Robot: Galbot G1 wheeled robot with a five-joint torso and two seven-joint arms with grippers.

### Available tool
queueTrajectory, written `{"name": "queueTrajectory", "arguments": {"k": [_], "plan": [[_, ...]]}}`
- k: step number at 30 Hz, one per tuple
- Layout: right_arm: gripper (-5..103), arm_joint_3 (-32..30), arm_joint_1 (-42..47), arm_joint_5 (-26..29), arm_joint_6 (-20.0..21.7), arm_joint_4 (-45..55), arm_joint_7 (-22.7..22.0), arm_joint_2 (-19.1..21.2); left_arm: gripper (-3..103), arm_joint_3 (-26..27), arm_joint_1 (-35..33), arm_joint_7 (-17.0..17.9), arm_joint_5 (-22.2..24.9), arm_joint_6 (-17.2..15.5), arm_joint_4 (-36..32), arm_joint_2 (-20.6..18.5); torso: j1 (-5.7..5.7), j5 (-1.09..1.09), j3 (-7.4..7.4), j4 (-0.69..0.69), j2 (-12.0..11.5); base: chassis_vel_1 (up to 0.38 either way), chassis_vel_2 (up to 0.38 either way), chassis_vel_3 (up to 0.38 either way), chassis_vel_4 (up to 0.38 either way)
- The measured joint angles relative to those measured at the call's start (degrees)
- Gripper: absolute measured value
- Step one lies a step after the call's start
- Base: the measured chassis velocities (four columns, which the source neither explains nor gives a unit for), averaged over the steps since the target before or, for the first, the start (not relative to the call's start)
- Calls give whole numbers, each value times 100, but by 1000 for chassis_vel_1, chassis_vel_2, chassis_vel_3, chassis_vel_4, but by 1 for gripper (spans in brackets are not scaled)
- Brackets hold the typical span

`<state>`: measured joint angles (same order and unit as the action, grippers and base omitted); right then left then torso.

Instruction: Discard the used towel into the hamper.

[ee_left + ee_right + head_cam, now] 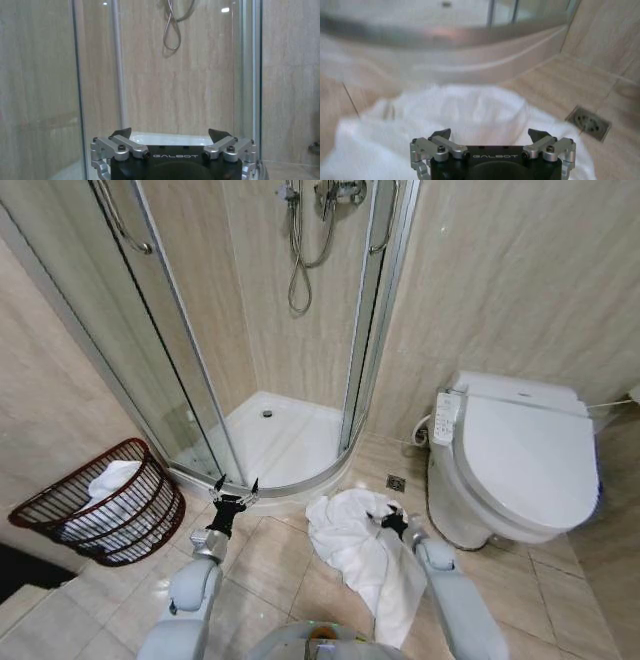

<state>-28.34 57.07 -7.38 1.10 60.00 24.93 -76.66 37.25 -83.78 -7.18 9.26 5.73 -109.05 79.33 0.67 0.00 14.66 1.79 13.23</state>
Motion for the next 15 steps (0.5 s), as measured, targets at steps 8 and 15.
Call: {"name": "queueTrajectory", "arguments": {"k": [8,15], "plan": [[100,71,-416,-666,-650,-750,-66,-216,100,6,-43,-3,56,-28,-34,-124,0,0,0,2,0,0,0,0,0],[100,417,-288,-670,-747,-380,318,-293,100,-39,-137,-10,58,-44,-34,-118,-1,-1,-1,1,0,0,0,0,0]]}}
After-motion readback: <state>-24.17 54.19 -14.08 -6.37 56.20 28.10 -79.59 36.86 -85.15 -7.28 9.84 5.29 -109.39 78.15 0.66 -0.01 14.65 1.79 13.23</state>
